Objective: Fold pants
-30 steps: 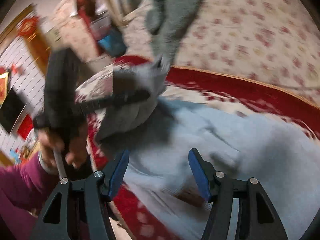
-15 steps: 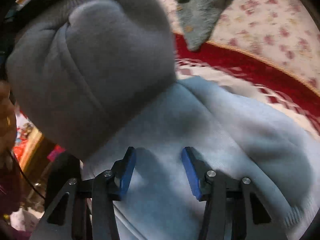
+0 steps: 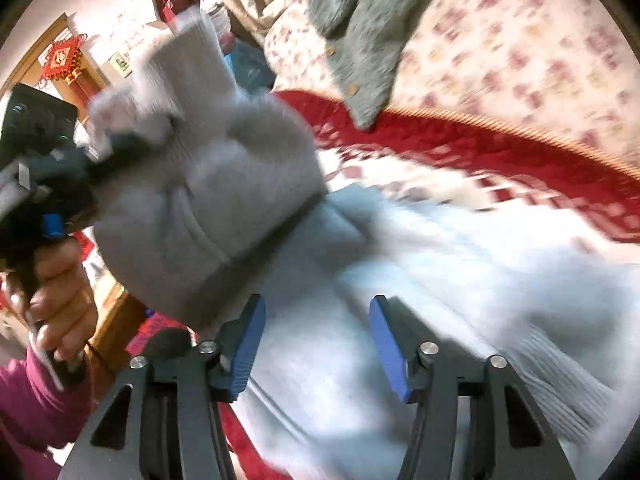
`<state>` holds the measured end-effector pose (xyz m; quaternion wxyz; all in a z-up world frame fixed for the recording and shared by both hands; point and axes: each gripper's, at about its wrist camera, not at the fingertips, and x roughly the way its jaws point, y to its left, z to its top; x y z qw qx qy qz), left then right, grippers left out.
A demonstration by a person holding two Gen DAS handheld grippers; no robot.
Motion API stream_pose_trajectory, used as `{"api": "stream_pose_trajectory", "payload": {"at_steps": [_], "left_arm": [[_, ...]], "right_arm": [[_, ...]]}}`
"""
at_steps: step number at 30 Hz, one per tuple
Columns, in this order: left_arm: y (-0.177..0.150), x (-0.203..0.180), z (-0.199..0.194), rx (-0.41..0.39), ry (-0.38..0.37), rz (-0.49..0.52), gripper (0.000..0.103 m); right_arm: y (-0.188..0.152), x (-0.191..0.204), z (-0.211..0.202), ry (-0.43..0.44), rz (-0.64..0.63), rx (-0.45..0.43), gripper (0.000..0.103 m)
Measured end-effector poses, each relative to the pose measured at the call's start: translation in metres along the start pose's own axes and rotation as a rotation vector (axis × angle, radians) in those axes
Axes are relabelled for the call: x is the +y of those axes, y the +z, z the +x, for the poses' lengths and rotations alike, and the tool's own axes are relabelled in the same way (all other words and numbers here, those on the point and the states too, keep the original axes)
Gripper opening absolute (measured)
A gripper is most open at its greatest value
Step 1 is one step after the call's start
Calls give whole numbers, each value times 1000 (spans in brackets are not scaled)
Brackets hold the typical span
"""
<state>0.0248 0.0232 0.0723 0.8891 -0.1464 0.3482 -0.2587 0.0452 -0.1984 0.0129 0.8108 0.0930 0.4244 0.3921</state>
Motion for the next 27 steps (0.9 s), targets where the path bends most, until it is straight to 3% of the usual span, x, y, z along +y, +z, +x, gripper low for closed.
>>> {"api": "stream_pose_trajectory", "payload": {"at_steps": [3, 6, 8, 10, 14, 16, 18, 19, 21, 27], "left_arm": [[-12, -10, 6, 19, 21, 38, 7], [-25, -19, 9, 34, 48, 75, 7], [-38, -28, 10, 22, 100, 128, 7], [-51, -37, 11, 8, 152, 179, 8], [-73, -45, 21, 23, 191, 240, 8], [-79, -44, 23, 24, 191, 237, 8], [-81, -42, 25, 25, 185, 229, 8], [-81, -41, 26, 24, 186, 226, 8], [-77, -41, 26, 22, 182, 215, 8], [-52, -62, 18, -34, 120, 236, 8]], "right_arm": [[12, -21, -33, 9, 83, -69, 76], [41, -48, -36, 174, 249, -86, 79], [52, -56, -26, 308, 356, -44, 80], [58, -55, -9, 369, 418, 43, 81], [59, -48, 33, 389, 473, 212, 81], [57, -47, 44, 441, 503, 235, 81], [56, -42, 56, 410, 471, 271, 81], [58, -37, 65, 387, 442, 285, 77], [60, -25, 71, 400, 364, 296, 41], [88, -7, 39, 361, 176, 190, 31]]}}
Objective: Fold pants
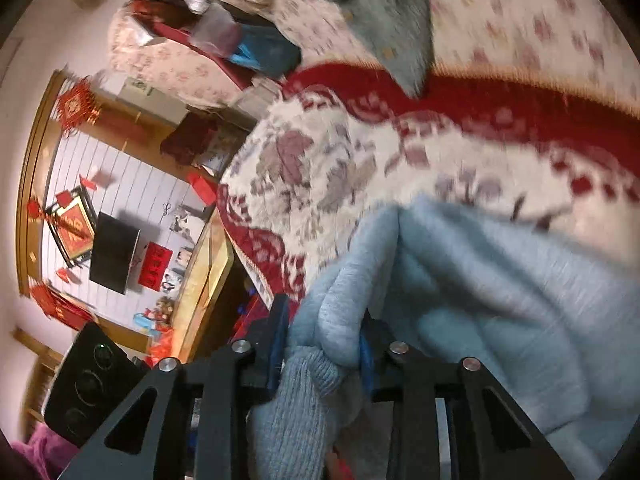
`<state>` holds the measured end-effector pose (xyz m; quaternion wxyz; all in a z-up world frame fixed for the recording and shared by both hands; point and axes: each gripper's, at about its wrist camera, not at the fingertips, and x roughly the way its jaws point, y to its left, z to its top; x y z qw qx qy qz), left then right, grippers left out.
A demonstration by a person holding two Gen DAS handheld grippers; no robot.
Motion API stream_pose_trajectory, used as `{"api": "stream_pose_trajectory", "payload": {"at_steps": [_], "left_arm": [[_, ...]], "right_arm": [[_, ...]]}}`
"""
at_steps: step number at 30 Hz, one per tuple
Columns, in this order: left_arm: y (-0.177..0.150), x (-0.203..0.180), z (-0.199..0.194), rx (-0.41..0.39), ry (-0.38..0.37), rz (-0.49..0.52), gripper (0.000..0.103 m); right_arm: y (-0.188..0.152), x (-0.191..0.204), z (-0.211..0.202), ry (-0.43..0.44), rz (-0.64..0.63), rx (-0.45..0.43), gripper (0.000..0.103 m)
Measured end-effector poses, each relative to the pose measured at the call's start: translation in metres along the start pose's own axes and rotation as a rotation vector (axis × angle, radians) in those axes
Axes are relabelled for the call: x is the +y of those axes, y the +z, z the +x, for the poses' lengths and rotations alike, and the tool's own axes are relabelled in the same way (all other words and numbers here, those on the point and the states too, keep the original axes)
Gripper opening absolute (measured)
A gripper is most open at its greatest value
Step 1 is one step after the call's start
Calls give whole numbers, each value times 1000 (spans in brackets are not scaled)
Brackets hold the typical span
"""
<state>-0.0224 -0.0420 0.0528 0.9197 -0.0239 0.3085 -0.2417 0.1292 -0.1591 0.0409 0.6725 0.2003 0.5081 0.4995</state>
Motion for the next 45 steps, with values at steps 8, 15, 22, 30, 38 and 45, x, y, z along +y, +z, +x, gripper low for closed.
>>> {"api": "stream_pose_trajectory", "payload": {"at_steps": [8, 15, 22, 30, 38, 45], "left_arm": [[-5, -46, 51, 48, -120, -8, 8], [-41, -59, 98, 120, -117, -40, 8], [-54, -61, 104, 110, -115, -37, 19], [-61, -71, 102, 70, -78, -6, 26], [-63, -65, 99, 100, -86, -29, 27], [-40, -13, 20, 86, 12, -20, 58]], "right_arm": [[-13, -18, -60, -152, -35, -43, 27], [-43, -80, -60, -241, 64, -28, 27], [-49, -83, -86, -277, 128, -110, 36], [-64, -40, -102, -124, 79, -133, 36], [-73, -80, -68, 13, 228, -58, 29], [-78, -89, -61, -95, 208, -12, 13]]}}
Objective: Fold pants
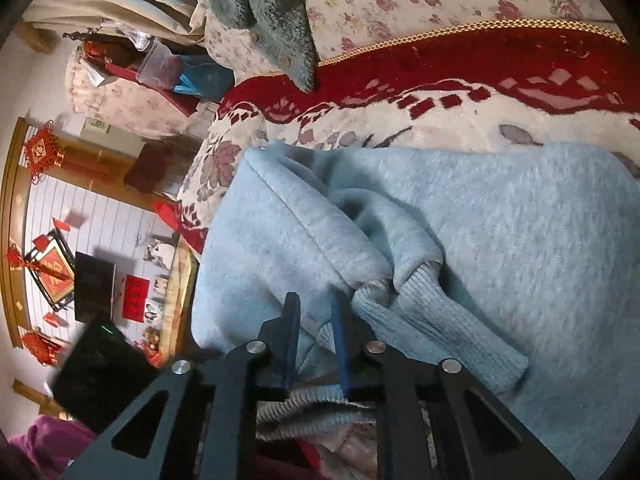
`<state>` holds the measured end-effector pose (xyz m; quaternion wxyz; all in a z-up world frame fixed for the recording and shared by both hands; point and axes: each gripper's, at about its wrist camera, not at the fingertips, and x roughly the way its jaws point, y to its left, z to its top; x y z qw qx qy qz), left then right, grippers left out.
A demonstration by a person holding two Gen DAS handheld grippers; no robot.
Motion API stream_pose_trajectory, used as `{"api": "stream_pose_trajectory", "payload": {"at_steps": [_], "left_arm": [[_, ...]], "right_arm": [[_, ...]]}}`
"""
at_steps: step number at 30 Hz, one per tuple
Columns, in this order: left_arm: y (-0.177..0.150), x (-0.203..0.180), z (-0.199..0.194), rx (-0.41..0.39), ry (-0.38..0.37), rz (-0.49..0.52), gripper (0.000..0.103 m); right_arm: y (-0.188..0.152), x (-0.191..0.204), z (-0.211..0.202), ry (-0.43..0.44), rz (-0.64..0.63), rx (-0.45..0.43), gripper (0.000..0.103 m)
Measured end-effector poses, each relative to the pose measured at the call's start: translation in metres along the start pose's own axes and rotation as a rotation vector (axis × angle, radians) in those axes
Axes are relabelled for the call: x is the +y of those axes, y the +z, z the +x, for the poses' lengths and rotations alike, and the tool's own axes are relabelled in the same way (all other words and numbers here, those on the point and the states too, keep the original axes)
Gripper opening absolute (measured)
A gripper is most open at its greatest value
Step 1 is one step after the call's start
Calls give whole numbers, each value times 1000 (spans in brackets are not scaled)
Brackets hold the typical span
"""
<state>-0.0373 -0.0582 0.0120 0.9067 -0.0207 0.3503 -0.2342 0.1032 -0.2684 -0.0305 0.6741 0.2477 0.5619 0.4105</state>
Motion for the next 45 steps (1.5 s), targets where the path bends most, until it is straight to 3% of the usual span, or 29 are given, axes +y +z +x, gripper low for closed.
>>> {"api": "stream_pose_trajectory", "payload": {"at_steps": [3, 6, 9, 12, 16, 18, 22, 29, 32, 34, 38, 40, 42, 45], "left_arm": [[14, 37, -26, -37, 112, -1, 60], [8, 69, -5, 58, 138, -46, 60], [-19, 80, 30, 148, 176, -92, 60], [-32, 93, 41, 106, 156, -175, 65], [-25, 110, 51, 118, 113, -256, 71], [-20, 109, 38, 109, 102, -241, 69], [-5, 105, 8, 65, 162, -177, 69], [-7, 82, 9, 92, 161, -96, 69], [-24, 71, 27, 117, 194, -67, 69], [-32, 67, 35, 106, 211, -56, 70], [-22, 70, 23, 96, 198, -97, 69], [-9, 69, 7, 50, 185, -115, 69], [5, 56, -2, -1, 186, -67, 69], [20, 36, 9, -4, 138, -25, 71]], "right_arm": [[0, -5, 0, 6, -3, 0, 12], [1, -8, 1, 2, -5, 1, 11], [1, -3, 4, -22, -27, 8, 10], [3, 1, 9, -62, -69, 24, 10], [7, 1, 12, -76, -74, 30, 9], [3, 7, 8, -84, -94, 16, 10], [-9, 23, -6, -111, -114, -18, 15], [-37, 66, -17, -113, -265, -36, 15], [-51, 64, -4, -249, -326, 17, 15], [-60, 48, 3, -284, -318, 46, 13], [-67, 27, -9, -191, -227, -44, 12], [-69, 29, -17, -192, -210, -76, 15], [-76, 32, -38, -168, -180, -131, 15], [-95, 34, -73, -139, -167, -228, 17]]}}
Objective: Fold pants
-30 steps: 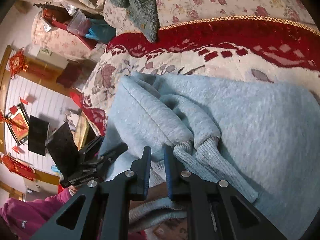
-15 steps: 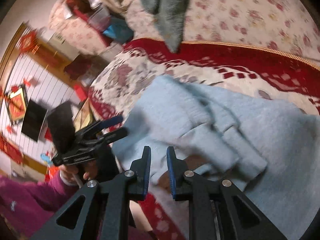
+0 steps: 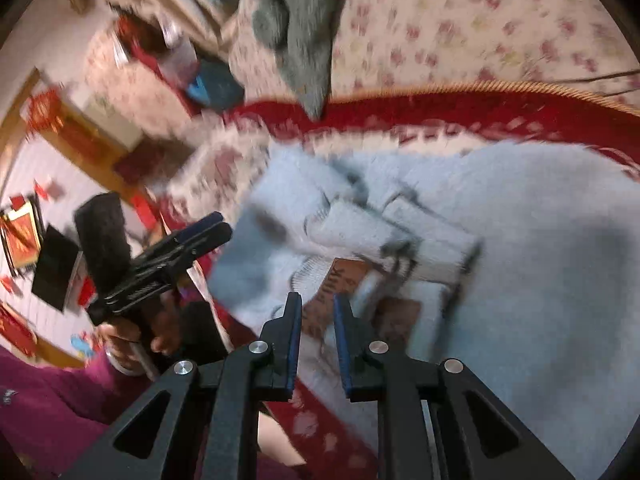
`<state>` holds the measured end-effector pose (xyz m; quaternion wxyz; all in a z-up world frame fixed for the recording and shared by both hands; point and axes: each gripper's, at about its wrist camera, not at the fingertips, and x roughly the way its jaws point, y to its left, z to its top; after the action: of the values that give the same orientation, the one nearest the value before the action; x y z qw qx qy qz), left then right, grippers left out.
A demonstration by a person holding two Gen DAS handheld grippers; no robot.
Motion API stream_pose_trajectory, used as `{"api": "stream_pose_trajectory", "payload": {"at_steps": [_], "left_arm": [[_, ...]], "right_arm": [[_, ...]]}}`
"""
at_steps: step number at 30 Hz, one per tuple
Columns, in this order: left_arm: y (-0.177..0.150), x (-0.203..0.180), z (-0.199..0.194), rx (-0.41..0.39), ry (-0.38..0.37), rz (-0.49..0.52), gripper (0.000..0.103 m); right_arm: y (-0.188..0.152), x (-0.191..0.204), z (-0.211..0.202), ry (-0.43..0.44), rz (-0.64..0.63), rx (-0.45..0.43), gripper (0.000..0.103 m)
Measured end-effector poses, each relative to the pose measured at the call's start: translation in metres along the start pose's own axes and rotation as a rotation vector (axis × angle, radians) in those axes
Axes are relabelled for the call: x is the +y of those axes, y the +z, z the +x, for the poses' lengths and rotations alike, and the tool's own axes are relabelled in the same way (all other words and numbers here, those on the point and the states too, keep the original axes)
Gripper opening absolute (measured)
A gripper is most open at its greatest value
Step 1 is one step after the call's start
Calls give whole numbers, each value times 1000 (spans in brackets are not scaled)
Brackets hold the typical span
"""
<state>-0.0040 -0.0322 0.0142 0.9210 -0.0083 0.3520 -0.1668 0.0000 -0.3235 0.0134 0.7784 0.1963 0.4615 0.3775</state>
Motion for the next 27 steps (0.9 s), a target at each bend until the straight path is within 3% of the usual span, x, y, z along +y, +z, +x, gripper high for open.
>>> {"api": "stream_pose_trajectory", "payload": {"at_steps": [1, 4, 6, 8, 17, 21, 27], "left_arm": [[4, -8, 10, 15, -6, 5, 72], [10, -25, 52, 102, -19, -10, 72], [9, -36, 74, 143, -12, 12, 79], [7, -44, 87, 141, 32, 32, 82], [24, -60, 64, 86, 65, 48, 84], [38, -78, 58, 59, 23, 73, 91], [48, -124, 70, 78, -63, 164, 92]], "right_arm": [[-7, -2, -11, -1, 17, -17, 29], [-31, -15, -39, -9, 119, -62, 89], [-48, -23, -56, 8, 183, -95, 90], [-66, -26, -70, -31, 206, -117, 90], [-96, -37, -101, -186, 235, -144, 90], [-107, -47, -109, -229, 290, -183, 90], [-129, -74, -127, -262, 428, -235, 94]]}}
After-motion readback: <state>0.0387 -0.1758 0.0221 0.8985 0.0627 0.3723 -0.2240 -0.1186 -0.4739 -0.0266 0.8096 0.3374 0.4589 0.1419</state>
